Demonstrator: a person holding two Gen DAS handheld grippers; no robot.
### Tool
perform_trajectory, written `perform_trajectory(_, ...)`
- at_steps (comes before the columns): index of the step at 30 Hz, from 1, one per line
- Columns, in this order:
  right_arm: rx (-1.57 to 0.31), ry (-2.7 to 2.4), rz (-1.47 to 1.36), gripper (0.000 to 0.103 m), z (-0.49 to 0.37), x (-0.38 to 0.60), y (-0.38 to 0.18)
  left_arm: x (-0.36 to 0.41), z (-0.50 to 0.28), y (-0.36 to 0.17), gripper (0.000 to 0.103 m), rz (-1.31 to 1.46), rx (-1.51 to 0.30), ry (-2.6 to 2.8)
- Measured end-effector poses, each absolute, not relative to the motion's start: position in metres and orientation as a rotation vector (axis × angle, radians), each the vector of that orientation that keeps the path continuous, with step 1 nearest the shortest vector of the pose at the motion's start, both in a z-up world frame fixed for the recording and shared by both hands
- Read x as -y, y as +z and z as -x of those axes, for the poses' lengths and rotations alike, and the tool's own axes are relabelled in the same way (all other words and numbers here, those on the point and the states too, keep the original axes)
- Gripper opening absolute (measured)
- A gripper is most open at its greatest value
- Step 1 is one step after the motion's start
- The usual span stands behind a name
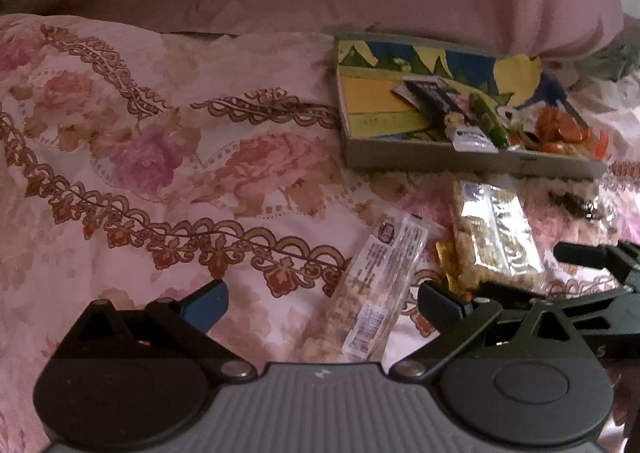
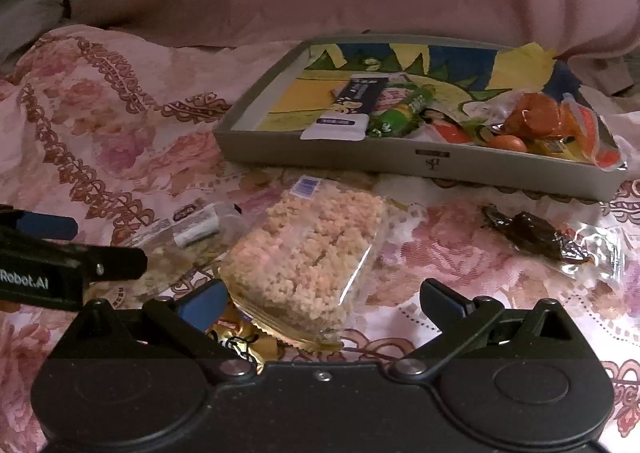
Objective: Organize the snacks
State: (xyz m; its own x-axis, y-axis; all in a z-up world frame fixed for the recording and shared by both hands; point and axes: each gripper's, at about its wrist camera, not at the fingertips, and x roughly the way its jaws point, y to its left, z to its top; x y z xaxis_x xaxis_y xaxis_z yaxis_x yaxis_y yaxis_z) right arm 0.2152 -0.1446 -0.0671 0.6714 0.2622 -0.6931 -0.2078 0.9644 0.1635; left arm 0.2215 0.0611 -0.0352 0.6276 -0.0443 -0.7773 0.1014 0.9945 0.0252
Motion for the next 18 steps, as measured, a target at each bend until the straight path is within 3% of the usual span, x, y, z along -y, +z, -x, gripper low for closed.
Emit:
perform_trajectory(11, -0.792, 0.201, -0.179, 0.102, -0.219, 0.168, -0.059, -0.047, -0.221, -0.043, 0.102, -0.171, -0.893, -0.110)
perform_trajectory(18, -0.814, 0.255, -0.219, 0.102, -0.237, 0.156, -0.057, -0.045, -0.225, -0.047, 0.089, -0.176, -0.911, -0.128)
